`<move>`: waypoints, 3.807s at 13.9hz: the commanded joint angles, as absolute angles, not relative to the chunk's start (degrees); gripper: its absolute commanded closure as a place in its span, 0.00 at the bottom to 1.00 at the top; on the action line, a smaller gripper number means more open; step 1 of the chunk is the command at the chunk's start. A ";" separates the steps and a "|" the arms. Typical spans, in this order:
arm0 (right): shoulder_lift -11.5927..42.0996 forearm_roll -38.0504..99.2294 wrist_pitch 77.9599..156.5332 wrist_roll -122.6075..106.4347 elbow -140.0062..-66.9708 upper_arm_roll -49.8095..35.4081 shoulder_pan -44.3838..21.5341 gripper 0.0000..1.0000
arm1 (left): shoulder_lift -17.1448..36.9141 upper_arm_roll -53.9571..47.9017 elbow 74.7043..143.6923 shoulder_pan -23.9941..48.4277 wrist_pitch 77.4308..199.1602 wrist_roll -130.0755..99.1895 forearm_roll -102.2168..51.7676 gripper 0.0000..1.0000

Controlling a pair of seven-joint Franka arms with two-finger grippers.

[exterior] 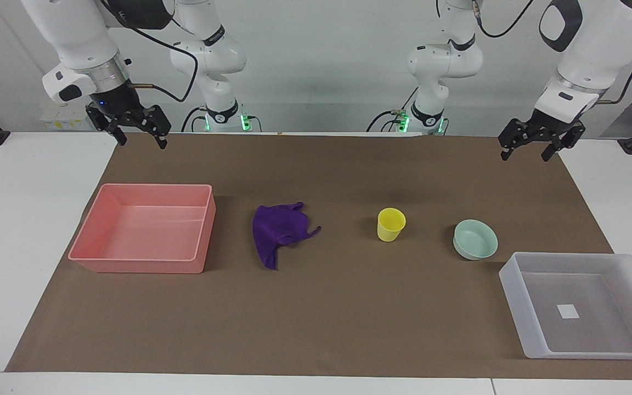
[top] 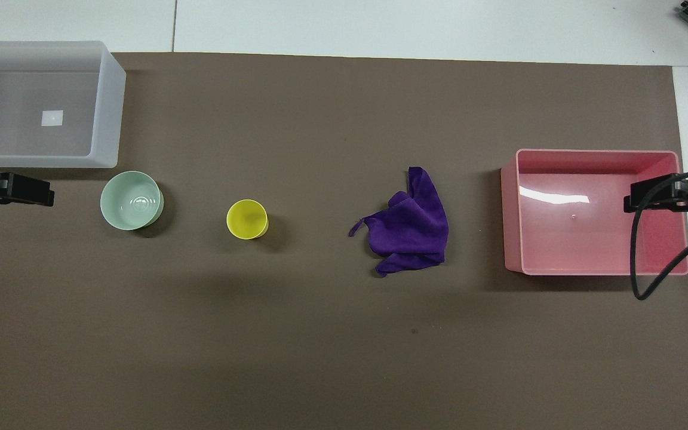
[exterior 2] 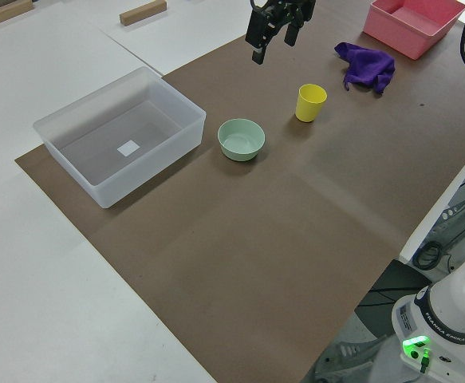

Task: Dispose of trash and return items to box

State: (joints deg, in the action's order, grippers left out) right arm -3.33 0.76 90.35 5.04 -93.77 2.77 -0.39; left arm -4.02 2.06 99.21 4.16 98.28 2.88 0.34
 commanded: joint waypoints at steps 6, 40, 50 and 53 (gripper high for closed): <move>-4.13 1.67 90.62 3.96 -94.57 2.55 0.35 0.00 | -5.10 2.55 117.30 4.22 117.91 1.67 1.41 0.00; -4.13 1.67 90.62 3.96 -94.57 2.46 0.35 0.00 | 9.47 2.46 104.97 -2.19 132.27 -5.19 -3.52 1.00; -4.13 1.76 90.62 4.04 -94.57 2.46 0.35 0.00 | 37.52 2.28 71.29 -8.88 135.78 -5.36 -2.99 1.00; -4.13 1.67 90.62 3.96 -94.57 2.55 0.35 0.00 | 40.25 2.29 71.80 -10.10 139.91 -5.19 -2.90 1.00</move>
State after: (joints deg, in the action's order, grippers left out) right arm -3.33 0.76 90.35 5.03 -93.77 2.77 -0.39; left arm 37.62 2.64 74.14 -9.09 137.80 -4.86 -2.64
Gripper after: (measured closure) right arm 0.000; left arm 0.965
